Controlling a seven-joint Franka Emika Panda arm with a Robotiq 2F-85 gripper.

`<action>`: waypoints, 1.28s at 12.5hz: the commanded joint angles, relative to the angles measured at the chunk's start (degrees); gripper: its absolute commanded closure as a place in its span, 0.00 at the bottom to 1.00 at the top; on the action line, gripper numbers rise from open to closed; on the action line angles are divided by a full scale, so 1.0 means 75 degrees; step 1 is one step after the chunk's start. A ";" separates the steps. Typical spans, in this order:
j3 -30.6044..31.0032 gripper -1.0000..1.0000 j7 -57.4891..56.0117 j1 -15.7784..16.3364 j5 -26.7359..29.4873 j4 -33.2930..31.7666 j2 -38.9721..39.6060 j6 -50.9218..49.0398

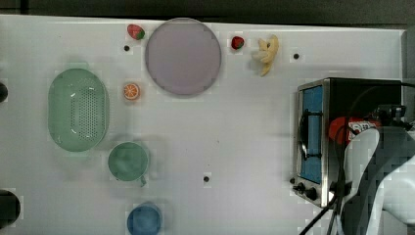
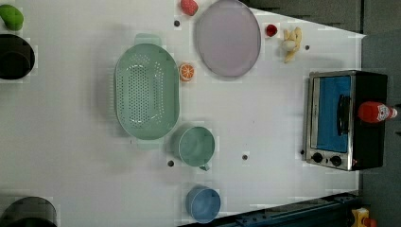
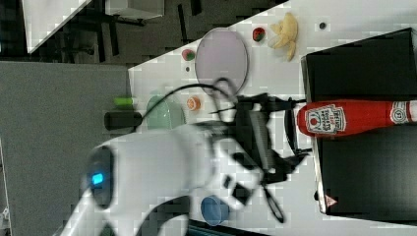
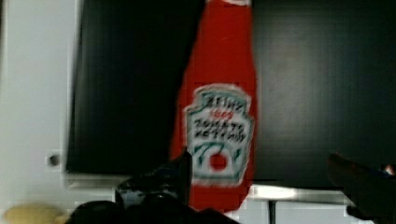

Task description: Pick Ketchup from oven and place it on table.

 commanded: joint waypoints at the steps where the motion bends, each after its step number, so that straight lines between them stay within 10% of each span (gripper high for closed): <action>1: -0.0107 0.00 0.0012 0.0030 0.0884 0.0413 0.0636 0.0010; 7: -0.0101 0.00 0.0010 -0.0074 0.1328 0.0369 0.1444 0.0537; 10: -0.0068 0.38 0.0007 -0.0056 0.1328 0.0414 0.1415 0.0564; 16: -0.0033 0.38 -0.0012 0.0546 0.1099 0.1952 0.0566 -0.1071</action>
